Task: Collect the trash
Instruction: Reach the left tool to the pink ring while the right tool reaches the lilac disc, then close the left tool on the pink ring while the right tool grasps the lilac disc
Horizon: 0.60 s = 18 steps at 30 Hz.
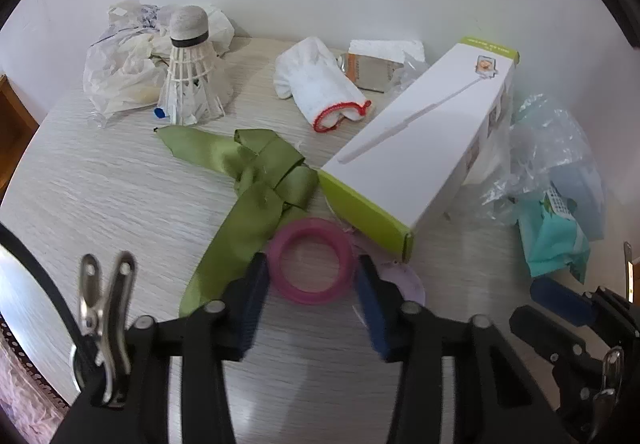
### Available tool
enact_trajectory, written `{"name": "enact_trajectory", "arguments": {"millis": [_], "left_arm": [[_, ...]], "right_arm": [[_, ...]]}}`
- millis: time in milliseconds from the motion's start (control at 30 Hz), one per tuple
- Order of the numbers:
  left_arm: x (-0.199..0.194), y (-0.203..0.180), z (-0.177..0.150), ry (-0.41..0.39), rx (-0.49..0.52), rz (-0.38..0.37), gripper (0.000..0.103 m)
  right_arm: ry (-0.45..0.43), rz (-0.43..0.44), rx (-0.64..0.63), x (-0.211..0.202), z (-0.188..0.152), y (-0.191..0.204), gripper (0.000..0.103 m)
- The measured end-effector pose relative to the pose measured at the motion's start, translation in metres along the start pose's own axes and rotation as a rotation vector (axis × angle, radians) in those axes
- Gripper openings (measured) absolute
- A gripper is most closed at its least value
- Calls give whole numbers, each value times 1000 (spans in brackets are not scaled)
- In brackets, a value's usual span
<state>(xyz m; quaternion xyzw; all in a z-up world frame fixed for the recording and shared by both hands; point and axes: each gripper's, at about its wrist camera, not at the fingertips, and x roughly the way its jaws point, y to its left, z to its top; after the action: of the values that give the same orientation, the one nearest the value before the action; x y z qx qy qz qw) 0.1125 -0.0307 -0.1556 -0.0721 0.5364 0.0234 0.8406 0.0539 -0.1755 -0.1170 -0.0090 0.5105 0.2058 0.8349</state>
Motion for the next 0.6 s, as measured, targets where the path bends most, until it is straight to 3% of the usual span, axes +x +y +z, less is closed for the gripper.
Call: {"name": "enact_trajectory", "arguments": {"millis": [600], "left_arm": [[-29,36,-15,-1,-37,-20,45]], "right_arm": [[19,45,-61,18,6,26,35]]}}
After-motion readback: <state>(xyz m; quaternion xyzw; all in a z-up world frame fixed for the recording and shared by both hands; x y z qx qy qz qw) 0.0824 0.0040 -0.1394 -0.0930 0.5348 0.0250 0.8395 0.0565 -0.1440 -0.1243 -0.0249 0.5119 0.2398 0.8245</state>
